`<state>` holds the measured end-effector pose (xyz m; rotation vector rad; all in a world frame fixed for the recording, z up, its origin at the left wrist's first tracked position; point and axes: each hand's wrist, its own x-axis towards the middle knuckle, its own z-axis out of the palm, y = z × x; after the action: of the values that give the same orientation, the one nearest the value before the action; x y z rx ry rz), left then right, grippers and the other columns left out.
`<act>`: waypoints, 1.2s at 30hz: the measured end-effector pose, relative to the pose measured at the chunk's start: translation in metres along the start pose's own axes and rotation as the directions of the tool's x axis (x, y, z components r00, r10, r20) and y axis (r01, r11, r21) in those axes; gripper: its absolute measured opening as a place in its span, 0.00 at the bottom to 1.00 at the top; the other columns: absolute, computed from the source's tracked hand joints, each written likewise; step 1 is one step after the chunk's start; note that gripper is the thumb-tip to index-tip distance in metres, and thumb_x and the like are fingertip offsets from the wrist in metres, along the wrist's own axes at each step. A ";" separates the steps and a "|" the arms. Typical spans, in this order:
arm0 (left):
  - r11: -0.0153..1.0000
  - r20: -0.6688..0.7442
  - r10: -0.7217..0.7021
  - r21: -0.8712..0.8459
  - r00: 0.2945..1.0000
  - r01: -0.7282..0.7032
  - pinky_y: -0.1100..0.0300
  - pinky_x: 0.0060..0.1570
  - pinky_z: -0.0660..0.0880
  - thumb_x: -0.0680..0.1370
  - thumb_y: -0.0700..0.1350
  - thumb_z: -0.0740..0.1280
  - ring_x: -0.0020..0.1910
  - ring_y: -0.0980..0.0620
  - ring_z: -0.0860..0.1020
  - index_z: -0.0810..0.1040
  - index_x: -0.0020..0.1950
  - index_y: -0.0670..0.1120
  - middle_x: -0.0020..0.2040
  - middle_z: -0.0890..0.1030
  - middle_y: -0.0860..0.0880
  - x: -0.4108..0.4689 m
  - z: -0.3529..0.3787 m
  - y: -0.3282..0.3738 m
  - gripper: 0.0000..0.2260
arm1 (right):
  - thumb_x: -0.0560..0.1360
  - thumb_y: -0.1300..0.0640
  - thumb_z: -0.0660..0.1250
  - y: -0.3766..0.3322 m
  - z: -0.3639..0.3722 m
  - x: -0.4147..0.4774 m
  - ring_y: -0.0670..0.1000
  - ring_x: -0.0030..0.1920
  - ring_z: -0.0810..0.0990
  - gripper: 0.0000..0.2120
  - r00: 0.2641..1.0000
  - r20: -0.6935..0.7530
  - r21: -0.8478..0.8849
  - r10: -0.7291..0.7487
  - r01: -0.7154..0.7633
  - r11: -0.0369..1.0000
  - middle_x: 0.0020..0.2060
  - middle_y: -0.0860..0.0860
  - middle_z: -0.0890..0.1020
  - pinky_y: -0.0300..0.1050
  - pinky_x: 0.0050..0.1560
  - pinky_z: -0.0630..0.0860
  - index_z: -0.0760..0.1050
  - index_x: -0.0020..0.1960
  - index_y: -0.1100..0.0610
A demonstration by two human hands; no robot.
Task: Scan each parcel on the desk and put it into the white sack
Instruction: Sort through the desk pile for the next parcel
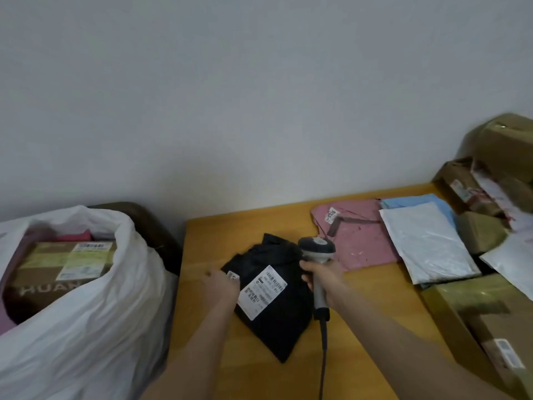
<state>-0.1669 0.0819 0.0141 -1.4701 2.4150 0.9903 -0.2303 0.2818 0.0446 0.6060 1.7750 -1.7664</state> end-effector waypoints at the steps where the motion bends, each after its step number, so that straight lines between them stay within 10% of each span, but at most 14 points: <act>1: 0.992 0.006 0.106 0.064 0.994 -0.106 0.47 0.60 0.73 0.75 0.46 0.69 0.64 0.40 0.71 0.61 0.73 0.43 0.68 0.67 0.40 0.007 0.003 -0.003 0.29 | 0.72 0.64 0.72 0.008 0.003 0.003 0.50 0.33 0.79 0.06 1.000 0.003 -0.010 0.029 -0.029 1.000 0.36 0.56 0.80 0.42 0.31 0.75 0.77 0.46 0.62; 12: 0.903 0.345 0.187 0.309 0.920 -0.299 0.47 0.64 0.69 0.72 0.60 0.71 0.70 0.41 0.65 0.49 0.78 0.48 0.75 0.58 0.42 0.061 0.051 -0.012 0.44 | 0.72 0.60 0.74 0.069 0.022 0.024 0.56 0.47 0.80 0.11 0.969 0.007 -0.027 0.249 -0.249 0.968 0.47 0.56 0.81 0.52 0.49 0.79 0.75 0.51 0.60; 23: 0.992 0.420 0.073 -0.128 0.905 -0.021 0.51 0.53 0.76 0.75 0.42 0.71 0.55 0.42 0.79 0.77 0.58 0.37 0.56 0.80 0.40 0.052 0.023 -0.011 0.14 | 0.72 0.59 0.74 0.053 0.036 0.012 0.56 0.47 0.82 0.12 0.988 0.043 -0.044 0.150 -0.148 0.988 0.48 0.56 0.83 0.51 0.48 0.80 0.77 0.52 0.60; 36: 0.631 0.307 0.104 -0.755 0.946 0.176 0.56 0.46 0.74 0.77 0.37 0.67 0.46 0.50 0.78 0.73 0.65 0.39 0.58 0.79 0.42 -0.010 -0.058 0.022 0.16 | 0.74 0.63 0.69 0.003 0.034 -0.096 0.48 0.23 0.75 0.06 0.979 0.106 -0.063 -0.174 0.181 0.981 0.25 0.54 0.78 0.38 0.24 0.71 0.76 0.40 0.63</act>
<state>-0.1682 0.0609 0.0734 -1.3531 1.7391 2.2602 -0.1551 0.2541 0.1071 0.3316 1.8637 -1.8060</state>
